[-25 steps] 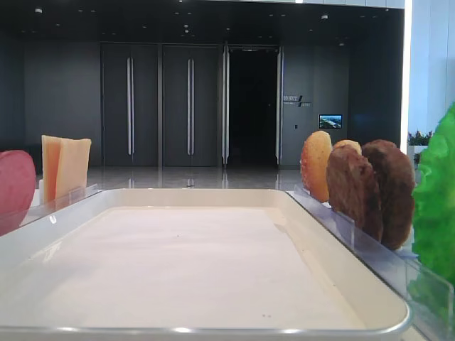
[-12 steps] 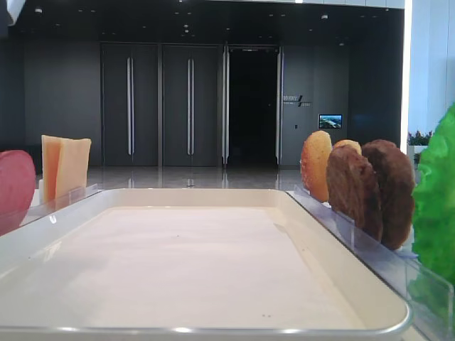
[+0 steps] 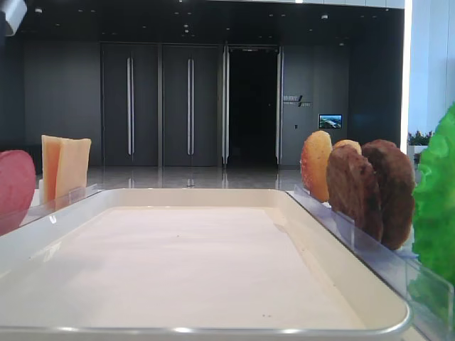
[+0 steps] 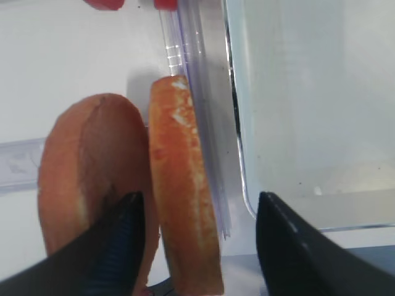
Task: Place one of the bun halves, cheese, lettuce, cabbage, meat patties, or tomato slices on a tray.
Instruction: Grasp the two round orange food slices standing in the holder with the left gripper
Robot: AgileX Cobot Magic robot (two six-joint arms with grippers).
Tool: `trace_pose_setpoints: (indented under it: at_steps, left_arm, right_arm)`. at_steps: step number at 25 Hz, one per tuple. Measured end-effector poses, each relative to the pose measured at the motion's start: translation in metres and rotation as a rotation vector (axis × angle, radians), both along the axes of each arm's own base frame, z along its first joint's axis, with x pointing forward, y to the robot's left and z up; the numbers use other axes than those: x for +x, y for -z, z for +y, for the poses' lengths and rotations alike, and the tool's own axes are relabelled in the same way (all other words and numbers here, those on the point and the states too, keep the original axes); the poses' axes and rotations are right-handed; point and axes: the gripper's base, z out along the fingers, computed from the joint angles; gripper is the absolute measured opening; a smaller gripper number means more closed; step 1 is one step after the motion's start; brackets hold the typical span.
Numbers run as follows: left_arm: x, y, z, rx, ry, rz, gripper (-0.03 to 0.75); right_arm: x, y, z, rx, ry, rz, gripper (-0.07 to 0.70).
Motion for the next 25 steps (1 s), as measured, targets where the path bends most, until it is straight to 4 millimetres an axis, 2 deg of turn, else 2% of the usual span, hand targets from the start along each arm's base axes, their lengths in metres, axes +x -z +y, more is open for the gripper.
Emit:
trace_pose_setpoints:
  at_steps: [3, 9, 11, 19, 21, 25]
  left_arm:
    - [-0.001, 0.000, 0.001, 0.012, -0.002, 0.014, 0.396]
    - [-0.003, 0.000, 0.003, 0.035, 0.005, 0.034, 0.190]
    - [-0.003, 0.000, 0.004, 0.047, 0.010, 0.038, 0.153]
    - [-0.006, -0.003, 0.006, 0.061, 0.031, 0.050, 0.153]
    - [-0.008, -0.010, 0.008, 0.044, 0.032, 0.028, 0.151]
    - [-0.011, -0.039, 0.010, -0.021, 0.027, -0.054, 0.151]
  right_arm:
    - [0.000, 0.000, 0.000, 0.000, 0.000, 0.000, 0.286]
    - [0.000, 0.000, 0.000, 0.000, 0.000, 0.000, 0.286]
    - [0.000, 0.000, 0.000, 0.000, 0.000, 0.000, 0.286]
    - [0.000, 0.000, 0.000, 0.000, 0.000, 0.000, 0.286]
    - [0.000, 0.000, 0.000, 0.000, 0.000, 0.000, 0.286]
    - [0.000, 0.000, 0.000, 0.000, 0.000, 0.000, 0.286]
